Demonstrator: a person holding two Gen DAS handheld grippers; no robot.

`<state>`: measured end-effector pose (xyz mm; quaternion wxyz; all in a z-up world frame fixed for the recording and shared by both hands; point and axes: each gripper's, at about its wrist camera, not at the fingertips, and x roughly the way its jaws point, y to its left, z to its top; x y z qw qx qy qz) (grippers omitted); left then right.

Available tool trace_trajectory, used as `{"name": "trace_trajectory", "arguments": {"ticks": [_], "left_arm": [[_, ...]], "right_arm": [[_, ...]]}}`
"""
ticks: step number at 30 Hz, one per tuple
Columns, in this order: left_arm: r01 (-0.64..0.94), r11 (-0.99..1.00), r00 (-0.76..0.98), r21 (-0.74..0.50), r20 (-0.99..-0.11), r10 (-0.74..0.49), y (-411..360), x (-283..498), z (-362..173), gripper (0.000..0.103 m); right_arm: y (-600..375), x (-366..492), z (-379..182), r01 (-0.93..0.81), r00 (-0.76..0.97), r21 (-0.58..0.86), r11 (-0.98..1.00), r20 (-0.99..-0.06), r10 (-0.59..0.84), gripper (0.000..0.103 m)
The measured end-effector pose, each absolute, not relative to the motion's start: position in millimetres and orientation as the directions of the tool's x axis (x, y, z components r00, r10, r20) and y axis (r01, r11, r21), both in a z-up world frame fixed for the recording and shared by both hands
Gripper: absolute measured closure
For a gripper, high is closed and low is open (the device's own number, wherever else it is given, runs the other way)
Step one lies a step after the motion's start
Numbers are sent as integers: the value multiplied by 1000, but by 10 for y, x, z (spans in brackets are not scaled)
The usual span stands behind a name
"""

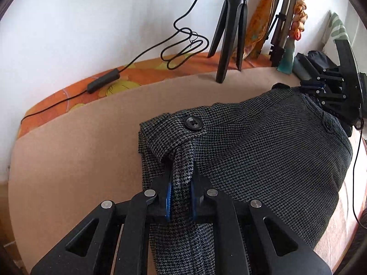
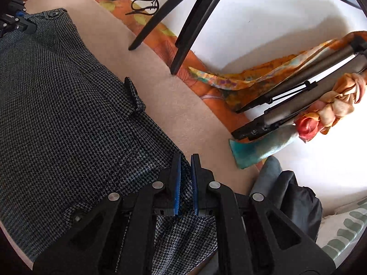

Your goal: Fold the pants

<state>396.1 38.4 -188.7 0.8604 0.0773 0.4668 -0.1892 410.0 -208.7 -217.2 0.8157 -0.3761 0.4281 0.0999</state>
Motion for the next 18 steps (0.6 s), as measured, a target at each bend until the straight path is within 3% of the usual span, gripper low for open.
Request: {"name": "trace_trajectory", "arguments": {"ticks": [3,5,7,8,10,11,15,18], "left_arm": [[383,924,499,-9,-840,-215,376,3942,-1895,79],[347,938,518,20,-837,-174,416,3920,-1855,65],[317,948,534,27,-831,-155,503,3881,-1808,56],[303,953,538,19,-829,-154,556,3859,-1779,54],[284,959,541,6,-826,-155,655,3812,-1715,52],[275,961,547,1,-823,-155,693,3777,-1676,52],[245,969,580,-16,-799,-160,803,3560,-1502,50],[246,968,587,-41,-788,-183,899,3359,-1417,46]], "right_arm": [[-2136,4095,-2267,-484,607,-531,696,-776,-171,95],[-2156,4081,-2273,-474,606,-531,703,-775,-177,95],[-2209,4084,-2210,-456,600,-500,736,-784,-161,89],[-2244,4073,-2154,-445,597,-478,757,-789,-148,85],[-2315,4012,-2030,-415,610,-465,782,-780,-141,63],[-2340,3958,-1966,-395,623,-468,790,-769,-144,59],[-2548,3643,-1674,-337,634,-383,860,-767,-93,55],[-2715,3267,-1492,-302,633,-259,917,-774,-10,46]]}}
